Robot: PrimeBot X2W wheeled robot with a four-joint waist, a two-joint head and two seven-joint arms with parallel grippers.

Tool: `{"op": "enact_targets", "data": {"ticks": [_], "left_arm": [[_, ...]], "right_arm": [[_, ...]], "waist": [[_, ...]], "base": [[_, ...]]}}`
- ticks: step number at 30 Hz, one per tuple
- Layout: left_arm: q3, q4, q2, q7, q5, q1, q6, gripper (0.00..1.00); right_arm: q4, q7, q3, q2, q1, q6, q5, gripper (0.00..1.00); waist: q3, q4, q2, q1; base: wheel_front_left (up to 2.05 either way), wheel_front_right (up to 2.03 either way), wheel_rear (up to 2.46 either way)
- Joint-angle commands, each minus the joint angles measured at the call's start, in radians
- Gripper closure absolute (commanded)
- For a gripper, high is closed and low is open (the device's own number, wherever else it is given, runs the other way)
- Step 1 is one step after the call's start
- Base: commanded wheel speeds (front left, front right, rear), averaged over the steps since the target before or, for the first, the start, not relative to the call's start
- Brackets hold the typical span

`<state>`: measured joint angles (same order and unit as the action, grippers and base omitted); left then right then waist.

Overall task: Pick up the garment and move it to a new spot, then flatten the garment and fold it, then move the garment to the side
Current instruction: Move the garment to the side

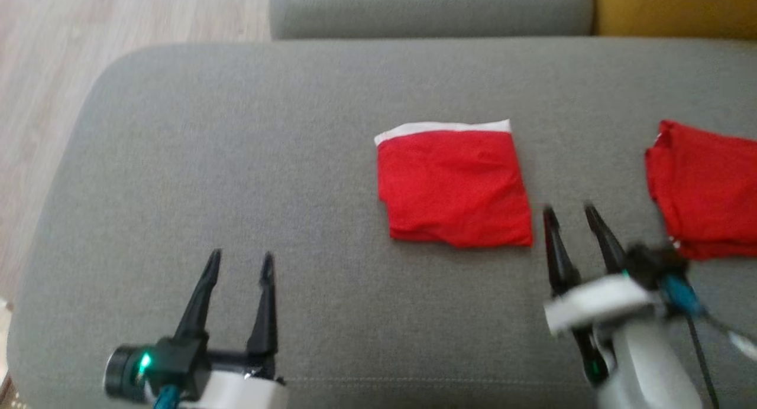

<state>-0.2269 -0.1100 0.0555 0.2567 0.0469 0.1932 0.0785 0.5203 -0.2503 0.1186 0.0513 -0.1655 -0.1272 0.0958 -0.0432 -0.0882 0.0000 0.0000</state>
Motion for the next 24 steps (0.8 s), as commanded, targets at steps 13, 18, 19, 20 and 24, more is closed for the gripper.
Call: {"op": "enact_targets", "data": {"ticks": [13, 18, 19, 20, 24], "left_arm": [[-0.085, -0.029, -0.005, 0.005, 0.026, -0.173, -0.012, 0.00], [-0.086, -0.033, -0.005, 0.005, 0.030, -0.187, -0.001, 0.00], [-0.087, -0.031, -0.005, 0.005, 0.031, -0.189, -0.001, 0.00], [-0.089, -0.030, -0.005, 0.005, 0.031, -0.190, -0.001, 0.00], [-0.091, -0.026, -0.005, 0.005, 0.025, -0.199, -0.002, 0.00]], "right_arm": [[0.492, 0.167, 0.078, 0.078, -0.493, -0.003, 0.142, 0.00], [0.561, 0.200, 0.095, 0.111, -0.530, -0.003, 0.152, 0.00], [0.571, 0.207, 0.101, 0.110, -0.532, -0.003, 0.158, 0.00], [0.578, 0.213, 0.110, 0.108, -0.534, -0.003, 0.163, 0.00], [0.595, 0.232, 0.144, 0.103, -0.545, -0.003, 0.190, 1.00]], "waist": [[-0.150, -0.100, 0.0000, 0.0000], [-0.180, -0.107, 0.0000, 0.0000], [-0.182, -0.107, 0.0000, 0.0000], [-0.184, -0.107, 0.0000, 0.0000], [-0.189, -0.104, 0.0000, 0.0000]], "base": [[0.00, 0.00, 0.00], [0.00, 0.00, 0.00], [0.00, 0.00, 0.00], [0.00, 0.00, 0.00], [0.00, 0.00, 0.00]]}}
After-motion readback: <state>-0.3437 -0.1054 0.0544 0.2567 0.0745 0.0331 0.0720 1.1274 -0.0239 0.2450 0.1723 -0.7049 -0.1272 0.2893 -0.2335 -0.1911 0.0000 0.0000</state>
